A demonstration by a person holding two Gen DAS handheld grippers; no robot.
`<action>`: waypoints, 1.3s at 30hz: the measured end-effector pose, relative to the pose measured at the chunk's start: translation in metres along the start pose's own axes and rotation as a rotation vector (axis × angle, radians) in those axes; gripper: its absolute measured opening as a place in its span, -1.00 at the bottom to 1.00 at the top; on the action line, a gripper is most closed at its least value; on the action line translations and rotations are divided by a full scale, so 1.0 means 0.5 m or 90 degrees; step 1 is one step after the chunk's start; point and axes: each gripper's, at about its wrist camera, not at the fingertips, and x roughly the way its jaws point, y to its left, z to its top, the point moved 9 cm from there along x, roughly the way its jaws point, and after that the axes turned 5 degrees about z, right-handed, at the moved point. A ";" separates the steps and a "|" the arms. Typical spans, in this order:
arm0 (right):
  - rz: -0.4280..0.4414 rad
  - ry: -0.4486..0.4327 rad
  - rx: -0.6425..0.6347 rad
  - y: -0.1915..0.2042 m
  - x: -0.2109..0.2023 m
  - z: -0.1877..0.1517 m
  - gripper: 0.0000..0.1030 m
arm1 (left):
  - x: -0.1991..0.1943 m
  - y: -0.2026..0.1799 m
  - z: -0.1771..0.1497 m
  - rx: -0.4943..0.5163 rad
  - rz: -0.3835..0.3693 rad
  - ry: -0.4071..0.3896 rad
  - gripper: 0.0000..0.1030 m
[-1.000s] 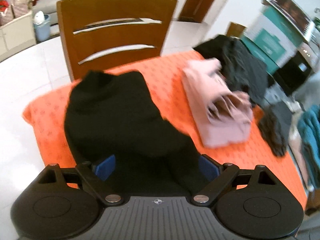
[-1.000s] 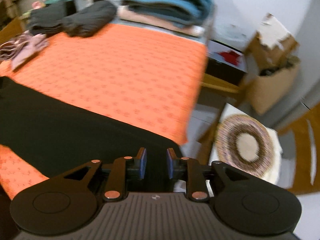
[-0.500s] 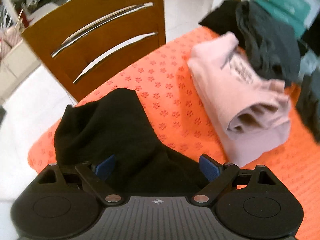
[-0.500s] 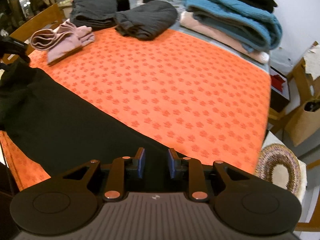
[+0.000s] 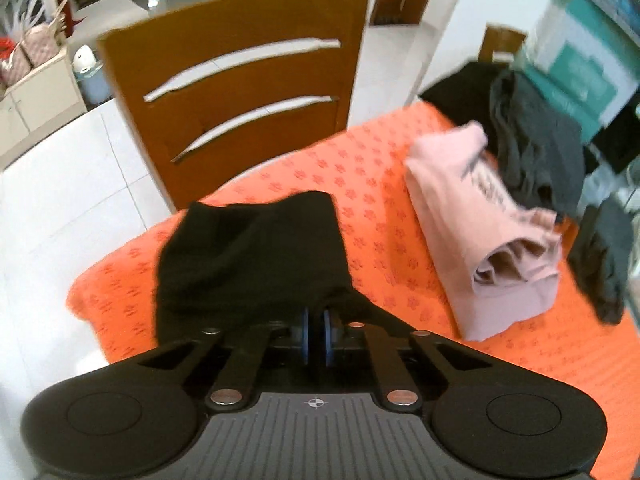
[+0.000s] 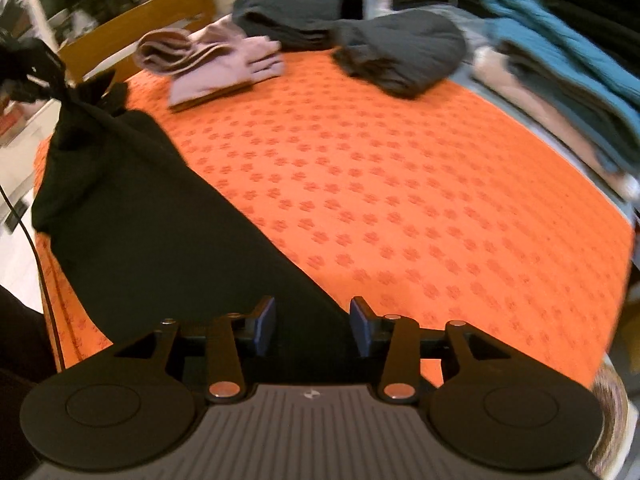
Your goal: Fold clothes
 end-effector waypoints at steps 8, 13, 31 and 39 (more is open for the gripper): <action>0.062 0.056 -0.126 0.045 0.077 0.034 -0.17 | -0.079 0.103 -0.035 -0.071 -0.011 -0.025 -0.88; 0.122 0.068 -0.172 0.095 0.017 0.020 -0.92 | -0.096 0.165 -0.068 -0.102 0.006 -0.014 -0.88; 0.223 0.146 -0.014 0.277 -0.085 -0.105 -0.37 | -0.118 0.226 -0.003 0.024 0.014 -0.064 0.38; 0.102 0.000 0.044 0.200 -0.115 0.034 -0.08 | -0.034 0.145 0.104 0.125 -0.086 -0.035 0.53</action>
